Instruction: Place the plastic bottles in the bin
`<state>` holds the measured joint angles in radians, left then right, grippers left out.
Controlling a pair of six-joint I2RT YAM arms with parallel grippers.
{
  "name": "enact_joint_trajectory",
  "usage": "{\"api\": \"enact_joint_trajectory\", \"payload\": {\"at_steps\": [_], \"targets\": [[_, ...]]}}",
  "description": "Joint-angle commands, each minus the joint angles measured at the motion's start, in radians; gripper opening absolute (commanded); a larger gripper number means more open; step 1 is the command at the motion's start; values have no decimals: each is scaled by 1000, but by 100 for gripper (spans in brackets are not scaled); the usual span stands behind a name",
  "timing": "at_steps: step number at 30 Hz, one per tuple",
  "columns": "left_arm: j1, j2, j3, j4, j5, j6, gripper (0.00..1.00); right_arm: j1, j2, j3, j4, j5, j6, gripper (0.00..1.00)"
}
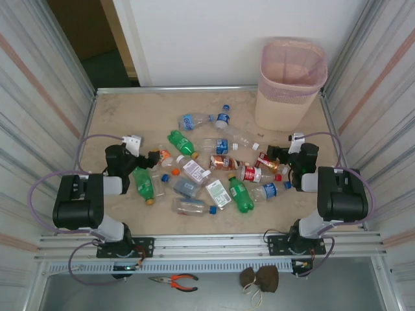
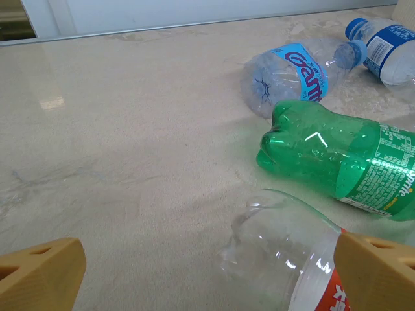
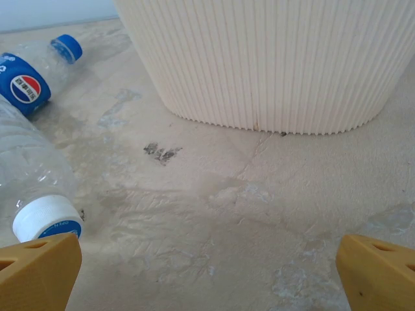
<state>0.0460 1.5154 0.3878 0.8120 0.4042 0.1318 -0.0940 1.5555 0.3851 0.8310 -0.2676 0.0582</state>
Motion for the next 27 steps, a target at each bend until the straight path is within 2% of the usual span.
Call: {"api": "enact_joint_trajectory", "payload": {"at_steps": [1,27], "targets": [[4,-10,-4,25,25,17,99,-6,-13,-5,22,-21,-15,99],[15,-3,-1,29,10,-5,99,-6,-14,-6,23,-24,-16,99]]}}
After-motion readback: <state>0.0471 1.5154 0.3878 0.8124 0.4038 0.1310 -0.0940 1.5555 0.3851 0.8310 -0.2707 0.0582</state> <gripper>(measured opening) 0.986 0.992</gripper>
